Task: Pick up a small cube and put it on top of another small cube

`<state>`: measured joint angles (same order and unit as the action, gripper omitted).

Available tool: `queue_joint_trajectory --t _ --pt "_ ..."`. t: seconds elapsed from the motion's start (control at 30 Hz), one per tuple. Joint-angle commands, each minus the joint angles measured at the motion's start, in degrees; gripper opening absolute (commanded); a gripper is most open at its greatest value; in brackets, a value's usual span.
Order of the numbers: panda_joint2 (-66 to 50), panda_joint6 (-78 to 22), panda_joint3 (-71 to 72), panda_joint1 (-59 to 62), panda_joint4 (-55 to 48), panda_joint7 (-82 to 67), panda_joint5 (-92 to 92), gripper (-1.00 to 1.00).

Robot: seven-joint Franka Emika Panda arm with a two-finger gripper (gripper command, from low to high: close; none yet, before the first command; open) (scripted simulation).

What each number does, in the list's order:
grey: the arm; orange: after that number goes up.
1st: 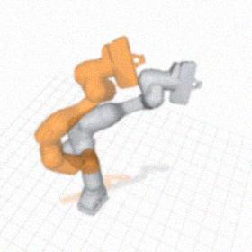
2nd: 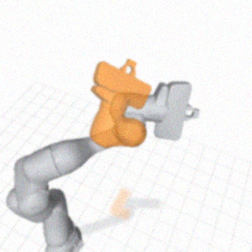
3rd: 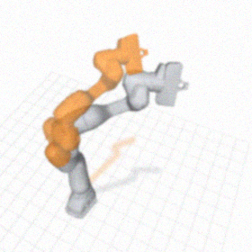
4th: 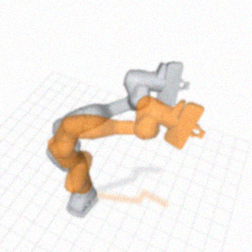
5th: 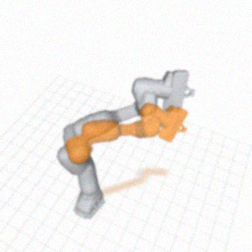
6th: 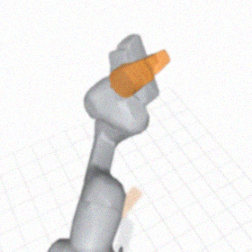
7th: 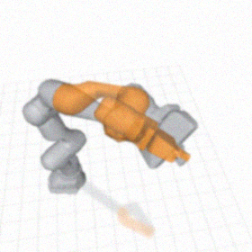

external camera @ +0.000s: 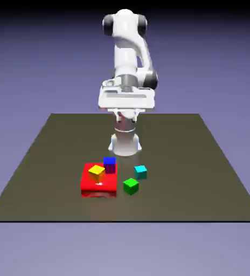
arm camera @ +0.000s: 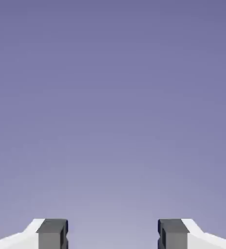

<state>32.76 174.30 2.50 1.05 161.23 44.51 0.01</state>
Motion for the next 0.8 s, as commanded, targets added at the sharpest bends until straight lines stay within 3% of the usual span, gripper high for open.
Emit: queue_joint_trajectory --t 0.0,0.77 --pt "0.09 0.24 2.08 1.45 0.19 1.7 0.01 0.0" --pt "2.04 5.83 49.84 34.63 4.59 40.83 0.24 0.0"
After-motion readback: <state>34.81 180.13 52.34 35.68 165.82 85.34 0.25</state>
